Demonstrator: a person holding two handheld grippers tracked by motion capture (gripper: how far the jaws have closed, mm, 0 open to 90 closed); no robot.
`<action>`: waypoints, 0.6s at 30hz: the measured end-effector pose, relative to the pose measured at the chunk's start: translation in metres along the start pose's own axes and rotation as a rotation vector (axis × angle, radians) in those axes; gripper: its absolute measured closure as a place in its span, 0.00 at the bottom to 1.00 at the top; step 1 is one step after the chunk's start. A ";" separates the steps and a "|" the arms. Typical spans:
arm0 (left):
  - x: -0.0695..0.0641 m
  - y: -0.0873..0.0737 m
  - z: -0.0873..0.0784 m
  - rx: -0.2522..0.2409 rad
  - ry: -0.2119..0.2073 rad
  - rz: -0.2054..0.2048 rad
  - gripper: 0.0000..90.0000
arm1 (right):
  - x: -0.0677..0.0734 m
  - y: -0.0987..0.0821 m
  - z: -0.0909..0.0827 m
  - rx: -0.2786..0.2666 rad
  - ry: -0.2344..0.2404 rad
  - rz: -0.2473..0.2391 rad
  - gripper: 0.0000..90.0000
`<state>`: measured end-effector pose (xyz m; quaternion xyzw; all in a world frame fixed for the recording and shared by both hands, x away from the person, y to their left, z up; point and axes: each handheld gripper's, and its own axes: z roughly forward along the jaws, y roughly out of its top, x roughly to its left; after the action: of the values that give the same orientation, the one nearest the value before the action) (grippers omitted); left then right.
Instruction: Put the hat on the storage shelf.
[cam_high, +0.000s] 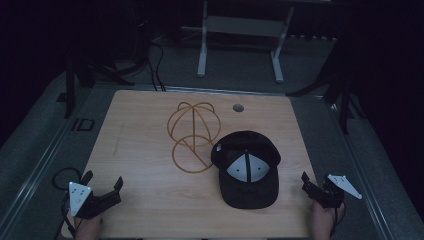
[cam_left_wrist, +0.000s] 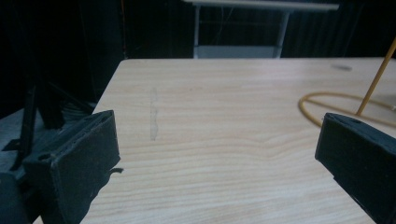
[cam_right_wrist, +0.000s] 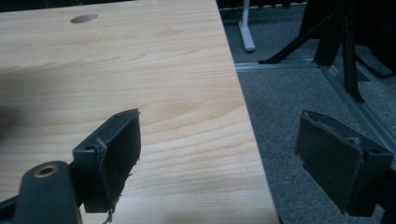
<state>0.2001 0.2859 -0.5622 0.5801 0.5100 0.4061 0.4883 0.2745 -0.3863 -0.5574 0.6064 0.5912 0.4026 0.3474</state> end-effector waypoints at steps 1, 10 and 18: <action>-0.001 0.000 0.000 0.002 0.007 0.007 0.00 | 0.001 0.000 0.000 0.005 -0.002 -0.010 0.16; -0.004 0.002 -0.002 0.016 -0.003 0.004 0.00 | 0.004 0.002 0.001 0.010 -0.012 -0.037 0.16; -0.008 0.004 -0.004 -0.007 -0.049 -0.035 0.00 | 0.014 0.040 -0.022 -0.039 0.163 -0.012 0.13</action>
<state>0.1961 0.2783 -0.5570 0.5792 0.5067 0.3848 0.5097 0.2717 -0.3756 -0.5113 0.5612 0.6132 0.4598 0.3124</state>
